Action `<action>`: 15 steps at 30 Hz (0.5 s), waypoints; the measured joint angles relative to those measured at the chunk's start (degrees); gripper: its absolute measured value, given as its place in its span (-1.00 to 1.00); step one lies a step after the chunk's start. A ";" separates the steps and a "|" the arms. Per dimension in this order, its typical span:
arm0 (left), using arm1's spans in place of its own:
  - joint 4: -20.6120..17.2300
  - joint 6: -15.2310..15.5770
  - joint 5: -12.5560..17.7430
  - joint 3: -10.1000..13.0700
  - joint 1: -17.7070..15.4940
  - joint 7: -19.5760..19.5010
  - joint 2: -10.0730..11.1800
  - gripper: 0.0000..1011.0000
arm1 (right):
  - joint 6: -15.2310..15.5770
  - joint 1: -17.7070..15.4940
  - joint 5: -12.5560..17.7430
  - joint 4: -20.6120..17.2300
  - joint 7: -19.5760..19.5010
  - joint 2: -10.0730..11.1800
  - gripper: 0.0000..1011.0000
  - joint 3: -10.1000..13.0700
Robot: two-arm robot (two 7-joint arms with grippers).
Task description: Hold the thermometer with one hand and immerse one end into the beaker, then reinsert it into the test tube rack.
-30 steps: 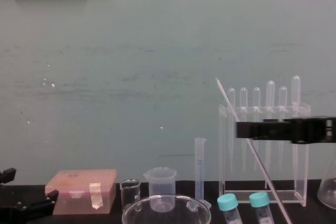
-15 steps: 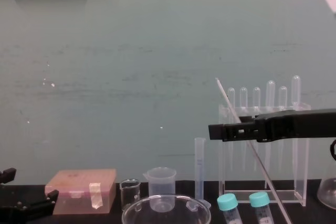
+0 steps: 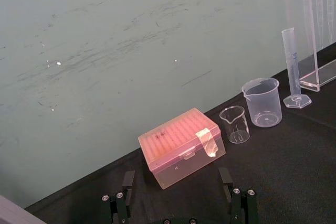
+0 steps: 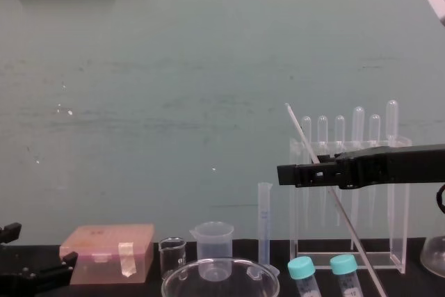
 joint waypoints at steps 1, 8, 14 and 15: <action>0.00 0.00 0.00 0.00 0.00 0.00 0.00 0.99 | 0.00 0.00 0.01 0.00 0.01 0.00 0.73 0.00; 0.00 0.00 0.00 0.00 0.00 0.00 0.00 0.99 | -0.03 -0.01 0.08 0.00 0.09 0.01 0.35 0.05; 0.00 0.00 0.00 0.00 0.00 0.00 0.00 0.99 | -0.05 -0.01 0.12 0.00 0.14 0.01 -0.06 0.07; 0.00 0.00 0.00 0.00 0.00 0.00 0.00 0.99 | -0.06 -0.01 0.13 0.00 0.15 0.01 -0.11 0.07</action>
